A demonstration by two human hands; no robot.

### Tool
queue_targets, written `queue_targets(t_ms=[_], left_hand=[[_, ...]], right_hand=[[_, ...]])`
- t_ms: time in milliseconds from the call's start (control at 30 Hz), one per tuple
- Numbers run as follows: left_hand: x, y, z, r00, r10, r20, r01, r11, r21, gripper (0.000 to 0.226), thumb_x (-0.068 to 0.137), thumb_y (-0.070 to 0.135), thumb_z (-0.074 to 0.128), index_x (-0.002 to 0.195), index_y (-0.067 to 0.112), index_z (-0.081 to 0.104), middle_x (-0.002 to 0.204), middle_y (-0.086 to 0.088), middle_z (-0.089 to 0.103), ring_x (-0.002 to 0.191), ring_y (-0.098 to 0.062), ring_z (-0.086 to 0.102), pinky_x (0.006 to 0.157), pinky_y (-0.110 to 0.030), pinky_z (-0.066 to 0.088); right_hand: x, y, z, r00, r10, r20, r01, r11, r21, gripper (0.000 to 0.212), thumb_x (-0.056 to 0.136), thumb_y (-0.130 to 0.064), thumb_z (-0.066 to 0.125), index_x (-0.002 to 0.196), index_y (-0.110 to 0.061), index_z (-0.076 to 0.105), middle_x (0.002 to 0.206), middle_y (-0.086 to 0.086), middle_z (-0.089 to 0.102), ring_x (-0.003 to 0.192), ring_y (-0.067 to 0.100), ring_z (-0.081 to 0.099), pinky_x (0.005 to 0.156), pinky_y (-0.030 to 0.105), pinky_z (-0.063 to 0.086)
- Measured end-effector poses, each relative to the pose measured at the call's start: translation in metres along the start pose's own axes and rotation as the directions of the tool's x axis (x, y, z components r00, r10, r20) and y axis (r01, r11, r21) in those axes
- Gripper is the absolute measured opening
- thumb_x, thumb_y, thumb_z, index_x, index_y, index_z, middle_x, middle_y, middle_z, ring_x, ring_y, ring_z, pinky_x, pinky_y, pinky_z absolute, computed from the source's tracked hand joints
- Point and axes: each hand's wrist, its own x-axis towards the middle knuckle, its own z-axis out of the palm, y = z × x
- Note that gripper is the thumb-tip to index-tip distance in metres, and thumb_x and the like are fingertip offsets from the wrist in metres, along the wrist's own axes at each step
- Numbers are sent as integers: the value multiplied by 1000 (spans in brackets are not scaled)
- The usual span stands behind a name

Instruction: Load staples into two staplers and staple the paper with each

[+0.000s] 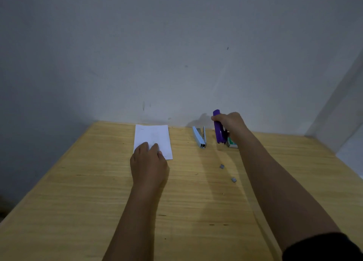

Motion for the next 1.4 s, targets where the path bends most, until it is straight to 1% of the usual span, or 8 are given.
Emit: queue_targets(t_ms=[200,267,367,733,1100,1267,1333,1400], left_hand=[[1,-1,1,1000,1,5,-1,1000,-2,34,97,20,38,124,12,55,131,-8,50,129,-24,38,104,-35,32],[2,-1,1,1000,-2,11,2,1000,-6,36,97,21,38,128,12,53,135,-7,49,132,-23,36,107,-36,30],[3,-2,2,1000,4,17,-3,1000,-11,36,97,21,38,129,12,52,135,-7,49,133,-23,36,108,-37,30],[4,-2,1,999,-1,40,1,1000,5,38,98,22,36,133,15,48,139,-5,45,135,-22,33,109,-37,29],[4,-2,1,999,10,40,-10,1000,3,38,97,23,37,133,14,48,135,-6,48,131,-23,37,110,-38,29],[3,0,1,996,8,94,-11,999,34,45,96,37,38,136,15,44,149,-9,34,144,-24,18,118,-44,7],[2,0,1,997,-3,76,0,999,42,47,95,40,40,136,18,43,155,-9,24,146,-26,9,118,-43,7],[3,2,0,999,-28,20,27,998,50,44,94,40,43,132,19,49,154,-9,23,144,-27,12,116,-43,11]], right_hand=[[9,1,12,999,18,46,-7,972,-234,34,83,-17,66,67,-11,37,70,5,47,65,19,50,68,31,40],[11,5,17,999,7,49,7,959,-283,33,84,-15,64,65,-11,36,67,5,45,69,22,50,60,28,40],[14,10,23,998,-40,38,51,940,-336,33,85,-16,60,62,-12,36,64,3,42,55,15,42,48,23,32],[26,17,26,997,-76,-1,65,856,-513,33,86,-15,53,57,-11,36,59,2,42,54,14,39,55,25,33],[12,16,19,994,-74,77,106,782,-614,38,89,-3,45,57,-14,28,56,2,32,48,13,29,43,21,23],[2,22,18,988,-123,89,151,762,-630,37,87,1,44,58,-14,28,59,1,31,48,11,28,43,20,21],[-7,26,18,981,-171,89,190,785,-589,29,86,1,45,62,-11,35,64,2,36,52,12,33,44,19,23],[-16,31,15,971,-232,55,227,824,-519,5,85,0,47,82,-3,50,81,6,48,68,16,43,51,21,31]])
